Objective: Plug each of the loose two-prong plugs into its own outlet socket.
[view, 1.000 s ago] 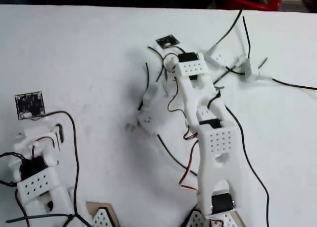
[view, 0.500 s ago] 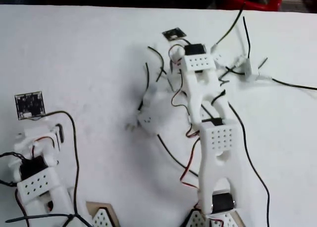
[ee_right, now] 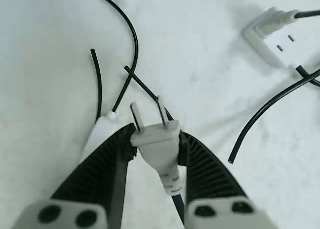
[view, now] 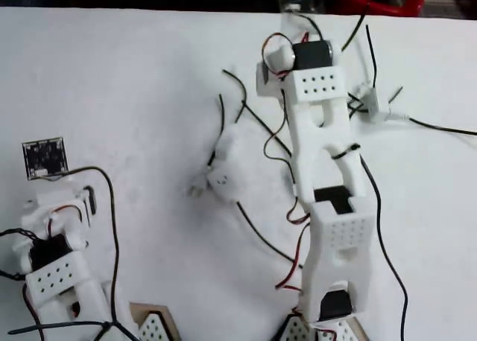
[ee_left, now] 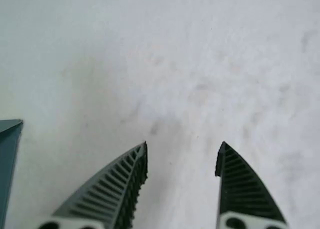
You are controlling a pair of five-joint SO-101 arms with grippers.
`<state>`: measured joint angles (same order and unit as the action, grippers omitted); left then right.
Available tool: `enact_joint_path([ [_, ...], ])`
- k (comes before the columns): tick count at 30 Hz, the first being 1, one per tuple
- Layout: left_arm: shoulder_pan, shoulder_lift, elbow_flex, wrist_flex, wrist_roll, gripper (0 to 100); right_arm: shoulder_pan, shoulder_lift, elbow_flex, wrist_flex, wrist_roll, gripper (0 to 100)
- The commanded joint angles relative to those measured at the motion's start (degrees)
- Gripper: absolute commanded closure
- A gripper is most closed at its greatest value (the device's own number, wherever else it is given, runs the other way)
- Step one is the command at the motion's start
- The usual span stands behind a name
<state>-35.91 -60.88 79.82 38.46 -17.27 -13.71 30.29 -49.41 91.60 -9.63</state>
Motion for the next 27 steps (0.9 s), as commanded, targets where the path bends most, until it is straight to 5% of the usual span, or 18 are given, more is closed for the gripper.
enact_joint_path([
  [1, -0.2, -1.6, -0.4, -1.2, 0.2, 77, 0.1, -5.9, -2.3, 0.4, -9.2, 98.1],
  [8, -0.2, -1.6, -0.4, -1.2, 0.2, 77, 1.7, -6.1, -1.9, 0.1, -29.7, 98.2],
  [14, -0.2, -1.6, -0.4, -1.2, 0.2, 77, 6.5, -3.6, 0.4, 0.4, -39.2, 98.2],
  [27, -0.2, -1.6, -0.4, -1.2, 0.2, 77, 19.2, 0.8, 10.5, 6.8, -37.3, 98.1],
])
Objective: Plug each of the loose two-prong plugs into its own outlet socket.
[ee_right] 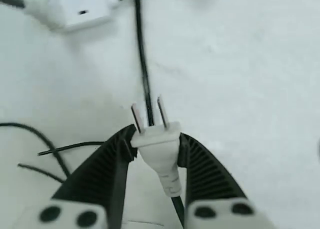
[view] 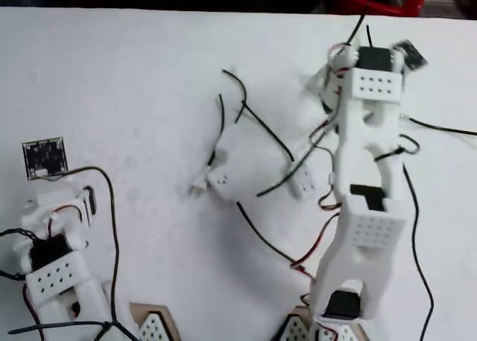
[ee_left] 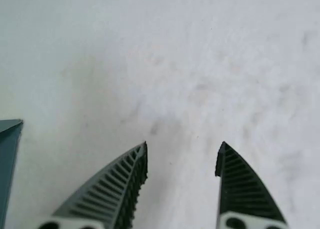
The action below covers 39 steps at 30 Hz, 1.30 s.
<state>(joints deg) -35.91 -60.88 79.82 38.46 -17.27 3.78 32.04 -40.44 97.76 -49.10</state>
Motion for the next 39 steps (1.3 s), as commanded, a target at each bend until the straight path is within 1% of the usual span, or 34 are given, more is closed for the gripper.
enact_joint_path([
  [1, -0.2, -1.6, -0.4, -1.2, 0.2, 77, 2.7, -0.9, 3.0, 0.7, 2.9, 98.1],
  [4, -0.2, -1.6, -0.4, -1.2, 0.2, 77, 5.2, -0.9, 6.1, 0.7, 4.4, 98.1],
  [9, -0.2, -1.6, -0.4, -1.2, 0.2, 77, 8.0, -0.7, 9.5, 0.7, 11.2, 97.4],
  [11, -0.2, -1.6, -0.4, -1.2, 0.2, 77, 8.0, -0.9, 11.2, 0.7, 13.0, 92.9],
  [14, -0.2, -1.6, -0.4, -1.2, 0.2, 77, 8.0, -1.0, 13.5, 0.7, 15.1, 81.7],
  [16, -0.2, -1.6, -0.4, -1.2, 0.2, 77, 8.1, -1.0, 14.8, 0.7, 16.5, 77.0],
  [19, -0.2, -1.6, -0.4, -1.2, 0.2, 77, 8.5, -1.0, 15.1, 0.7, 18.8, 78.3],
  [23, -0.2, -1.6, -0.4, -1.2, 0.2, 77, 10.6, -1.1, 14.6, 0.7, 24.2, 81.4],
  [25, -0.2, -1.6, -0.4, -1.2, 0.2, 77, 11.6, -2.0, 14.6, 0.7, 30.2, 83.3],
  [29, -0.2, -1.6, -0.4, -1.2, 0.2, 77, 13.3, -5.4, 14.6, 0.7, 48.4, 89.3],
  [31, -0.2, -1.6, -0.4, -1.2, 0.2, 77, 13.1, -6.9, 14.8, 0.7, 58.2, 93.9],
  [33, -0.2, -1.6, -0.4, -1.2, 0.2, 77, 12.1, -7.6, 14.9, 0.7, 65.9, 98.3],
  [35, -0.2, -1.6, -0.4, -1.2, 0.2, 77, 10.2, -7.5, 15.3, 0.7, 70.3, 97.6],
  [39, -0.2, -1.6, -0.4, -1.2, 0.2, 77, 6.5, -4.4, 16.0, -0.2, 74.3, 97.6],
])
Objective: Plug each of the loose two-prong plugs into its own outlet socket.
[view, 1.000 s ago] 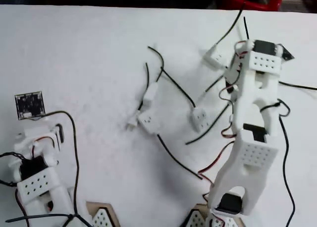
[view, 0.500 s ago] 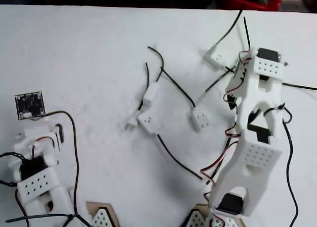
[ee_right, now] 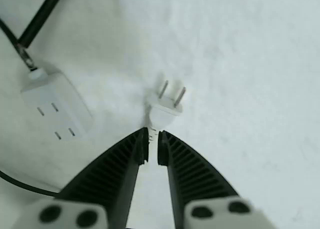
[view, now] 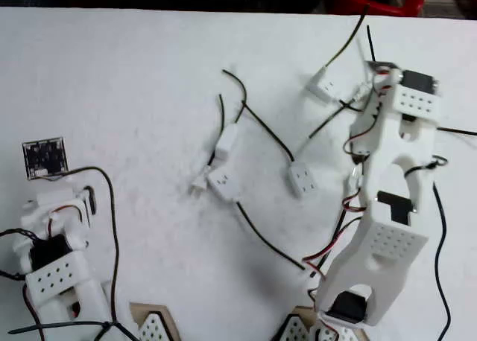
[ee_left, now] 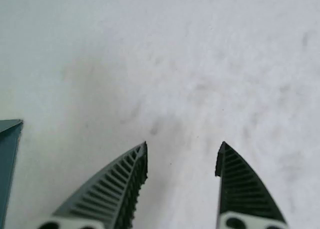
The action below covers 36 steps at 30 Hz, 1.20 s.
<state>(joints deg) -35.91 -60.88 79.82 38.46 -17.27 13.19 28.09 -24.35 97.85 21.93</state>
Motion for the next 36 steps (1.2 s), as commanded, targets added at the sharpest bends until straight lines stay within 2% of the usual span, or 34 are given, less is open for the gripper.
enact_joint_path([
  [1, -0.2, -1.6, -0.4, -1.2, 0.2, 77, -3.7, 0.7, -0.1, -0.5, 3.9, 97.6],
  [4, -0.2, -1.6, -0.4, -1.2, 0.2, 77, -5.6, 4.8, -0.3, -1.8, 5.8, 97.6],
  [8, -0.2, -1.6, -0.4, -1.2, 0.2, 77, -4.3, 10.1, -0.4, -6.2, 8.4, 97.6],
  [14, -0.2, -1.6, -0.4, -1.2, 0.2, 77, 4.6, 13.0, -0.4, -9.4, 15.6, 98.2],
  [22, -0.2, -1.6, -0.4, -1.2, 0.2, 77, 17.2, 9.0, -0.3, 0.1, 29.2, 98.1],
  [25, -0.2, -1.6, -0.4, -1.2, 0.2, 77, 21.7, 8.1, 0.1, 0.5, 33.8, 98.1],
  [30, -0.2, -1.6, -0.4, -1.2, 0.2, 77, 28.0, 4.8, 0.1, 0.6, 46.5, 98.1],
  [33, -0.2, -1.6, -0.4, -1.2, 0.2, 77, 29.3, 0.8, 0.1, 0.6, 57.3, 98.1],
  [36, -0.2, -1.6, -0.4, -1.2, 0.2, 77, 29.5, -3.3, 3.2, 0.7, 63.3, 98.1],
])
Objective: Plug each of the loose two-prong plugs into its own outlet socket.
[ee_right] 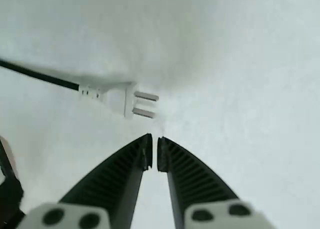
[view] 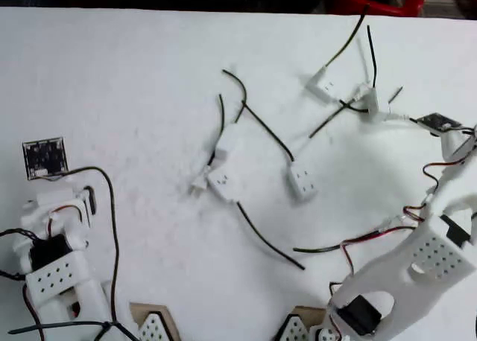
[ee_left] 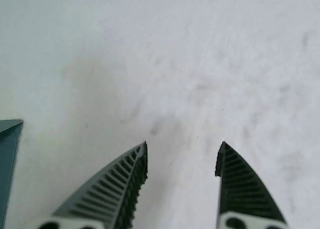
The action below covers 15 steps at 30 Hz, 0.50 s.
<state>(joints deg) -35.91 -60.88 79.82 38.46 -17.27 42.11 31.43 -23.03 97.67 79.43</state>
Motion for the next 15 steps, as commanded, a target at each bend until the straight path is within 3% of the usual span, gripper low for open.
enact_joint_path([
  [1, -0.2, -1.6, -0.4, -1.2, 0.2, 77, 0.5, -8.2, 3.9, 0.8, 7.2, 98.1],
  [6, -0.2, -1.6, -0.4, -1.2, 0.2, 77, -2.9, -15.9, 15.0, 0.7, 19.8, 97.0],
  [15, -0.2, -1.6, -0.4, -1.2, 0.2, 77, -5.4, -21.8, 25.1, -5.2, 28.3, 66.0],
])
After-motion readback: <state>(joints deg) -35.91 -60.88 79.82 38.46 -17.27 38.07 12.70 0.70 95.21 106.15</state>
